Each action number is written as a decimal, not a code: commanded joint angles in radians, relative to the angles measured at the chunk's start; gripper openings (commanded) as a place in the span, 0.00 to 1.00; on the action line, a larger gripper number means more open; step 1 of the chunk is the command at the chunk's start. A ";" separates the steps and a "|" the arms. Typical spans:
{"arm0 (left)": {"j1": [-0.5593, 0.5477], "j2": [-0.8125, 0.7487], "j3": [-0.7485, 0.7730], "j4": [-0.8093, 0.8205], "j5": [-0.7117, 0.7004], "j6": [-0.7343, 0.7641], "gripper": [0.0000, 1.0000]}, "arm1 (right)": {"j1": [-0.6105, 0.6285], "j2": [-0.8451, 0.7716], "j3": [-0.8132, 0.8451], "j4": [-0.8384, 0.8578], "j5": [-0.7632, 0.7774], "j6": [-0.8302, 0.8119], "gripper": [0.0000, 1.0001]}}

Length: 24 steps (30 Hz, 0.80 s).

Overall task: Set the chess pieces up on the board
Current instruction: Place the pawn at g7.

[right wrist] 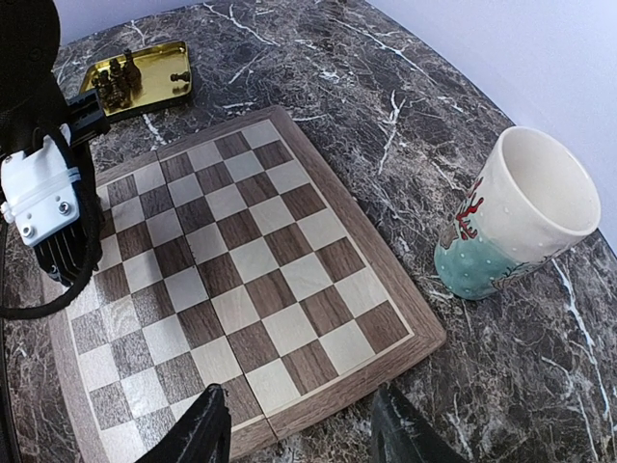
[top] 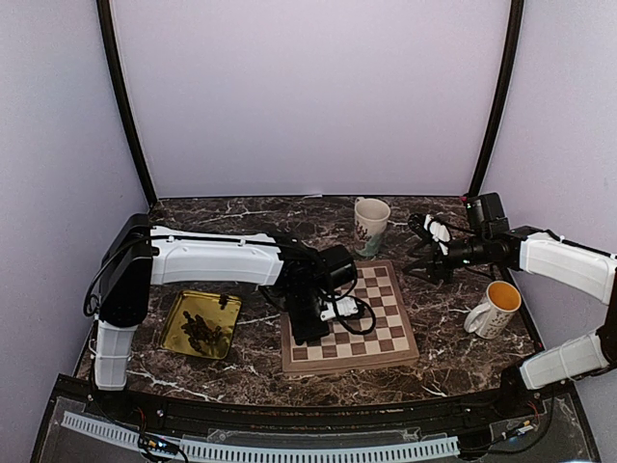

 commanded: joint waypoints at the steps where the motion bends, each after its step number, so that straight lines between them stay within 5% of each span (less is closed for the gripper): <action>1: -0.013 0.018 0.019 0.002 0.042 -0.007 0.11 | -0.009 0.008 -0.006 0.011 -0.015 -0.006 0.50; 8: -0.013 0.017 0.005 -0.003 0.013 -0.015 0.16 | -0.009 0.011 -0.005 0.010 -0.017 -0.007 0.50; 17: -0.015 0.008 0.044 -0.003 -0.026 -0.029 0.35 | -0.009 0.012 -0.003 0.007 -0.019 -0.009 0.50; 24: -0.013 -0.147 -0.001 0.072 -0.045 -0.053 0.39 | -0.009 0.010 -0.003 0.006 -0.019 -0.010 0.50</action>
